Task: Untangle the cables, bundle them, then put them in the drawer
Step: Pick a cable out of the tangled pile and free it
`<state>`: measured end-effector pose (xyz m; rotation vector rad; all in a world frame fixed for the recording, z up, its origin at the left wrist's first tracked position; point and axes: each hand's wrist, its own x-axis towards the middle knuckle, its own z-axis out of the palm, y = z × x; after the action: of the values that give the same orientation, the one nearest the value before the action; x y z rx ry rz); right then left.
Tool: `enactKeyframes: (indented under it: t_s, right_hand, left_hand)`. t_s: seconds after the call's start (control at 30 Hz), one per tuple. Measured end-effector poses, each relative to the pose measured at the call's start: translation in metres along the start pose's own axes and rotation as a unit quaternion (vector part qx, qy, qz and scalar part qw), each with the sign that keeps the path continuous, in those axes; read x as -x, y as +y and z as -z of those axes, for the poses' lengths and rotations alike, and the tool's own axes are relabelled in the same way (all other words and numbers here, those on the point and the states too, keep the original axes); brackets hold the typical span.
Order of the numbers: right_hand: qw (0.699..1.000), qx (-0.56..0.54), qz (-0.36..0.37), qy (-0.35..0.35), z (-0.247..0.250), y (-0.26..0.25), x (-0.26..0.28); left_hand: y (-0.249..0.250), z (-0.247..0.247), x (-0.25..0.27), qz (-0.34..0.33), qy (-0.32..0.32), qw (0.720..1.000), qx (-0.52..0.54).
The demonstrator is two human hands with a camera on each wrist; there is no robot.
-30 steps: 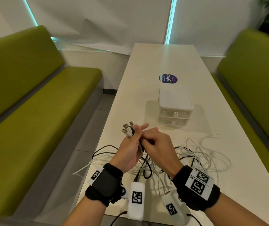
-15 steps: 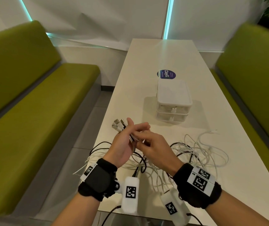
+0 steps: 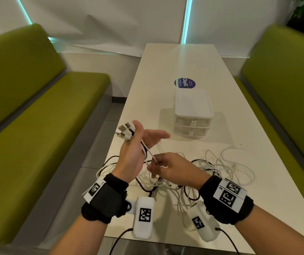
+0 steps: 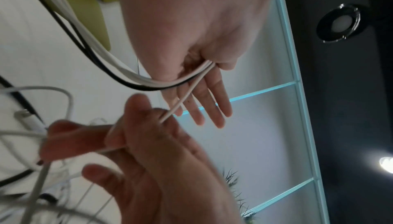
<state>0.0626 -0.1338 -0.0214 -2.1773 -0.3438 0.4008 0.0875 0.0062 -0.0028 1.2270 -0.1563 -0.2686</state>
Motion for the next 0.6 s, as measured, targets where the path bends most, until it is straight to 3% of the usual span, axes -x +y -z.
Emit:
enactKeyframes:
  t_s: [0.2,0.33,0.47,0.53,0.6]
  right_hand:
    - [0.989,0.012,0.062,0.131,0.021,-0.015,0.003]
    - [0.952,0.015,0.177,0.251,0.034,-0.035,0.003]
    - [0.909,0.099,0.273,0.3,0.051,-0.051,0.0]
    - [0.917,0.165,0.239,0.274,0.059,-0.046,-0.005]
    - [0.948,0.215,0.131,0.196,0.066,-0.034,-0.012]
  left_hand:
    - [0.034,0.003,0.002,-0.04,0.009,0.999,0.035]
    - [0.059,0.0,0.0,-0.12,-0.018,0.991,0.054]
    - [0.083,-0.005,-0.002,-0.206,-0.032,0.978,0.011]
    - [0.089,-0.005,-0.004,-0.23,-0.021,0.973,-0.018]
    - [0.082,0.002,-0.008,-0.224,-0.008,0.972,-0.071]
